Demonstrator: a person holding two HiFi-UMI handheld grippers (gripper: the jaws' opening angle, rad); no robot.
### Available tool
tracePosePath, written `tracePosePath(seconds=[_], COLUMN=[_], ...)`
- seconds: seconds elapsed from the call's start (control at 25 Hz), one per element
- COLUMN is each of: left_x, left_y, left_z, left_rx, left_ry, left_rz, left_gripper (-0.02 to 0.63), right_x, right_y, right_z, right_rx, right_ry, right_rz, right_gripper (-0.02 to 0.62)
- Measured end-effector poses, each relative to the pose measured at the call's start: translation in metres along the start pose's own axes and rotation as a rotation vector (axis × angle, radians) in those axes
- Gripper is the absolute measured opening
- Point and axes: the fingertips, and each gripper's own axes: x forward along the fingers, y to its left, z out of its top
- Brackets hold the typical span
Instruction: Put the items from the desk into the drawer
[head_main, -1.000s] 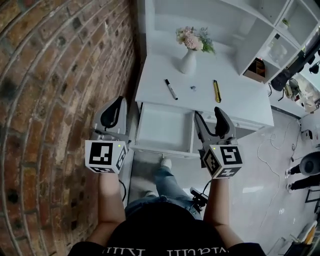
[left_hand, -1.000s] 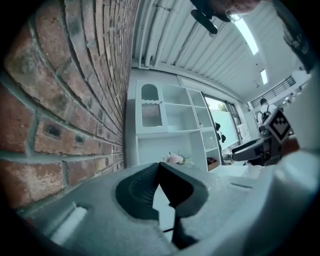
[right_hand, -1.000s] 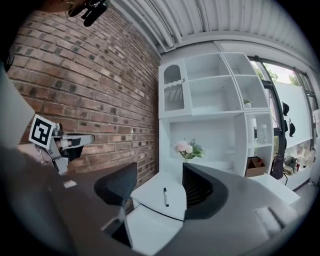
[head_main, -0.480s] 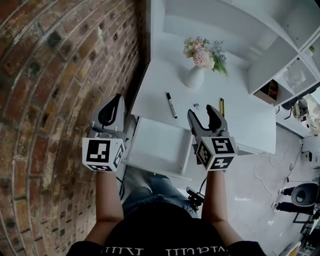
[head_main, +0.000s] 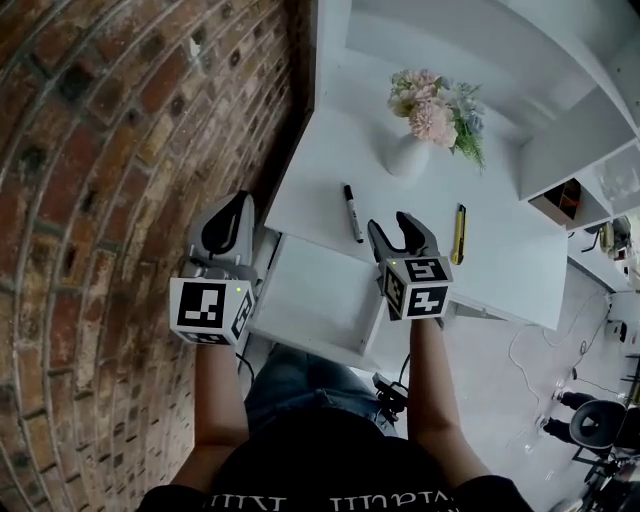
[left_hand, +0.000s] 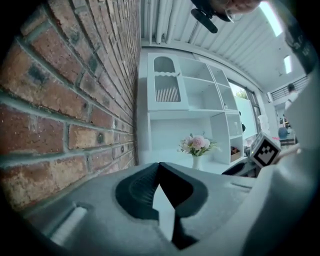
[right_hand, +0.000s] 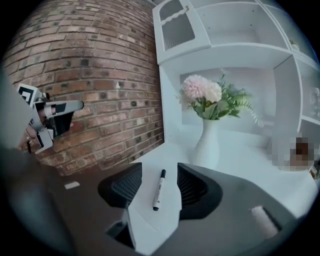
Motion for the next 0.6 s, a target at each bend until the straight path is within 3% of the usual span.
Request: tracePosePath(seconds=[0.36, 0.6], left_x=[0.015, 0.025], left_y=[0.007, 0.006], left_z=[-0.014, -0.026], left_rx=[0.014, 0.016], left_ry=[0.056, 0.096], left_rz=[-0.005, -0.035], left_gripper=[-0.002, -0.002], right_x=[0.075, 0.117], right_y=[0.005, 0.011], right_z=[-0.048, -0.076], right_rx=[-0.011, 0.056], right_ry=[0.190, 0.343], right_rz=[0.075, 0.087], right_gripper=[0.212, 0.208])
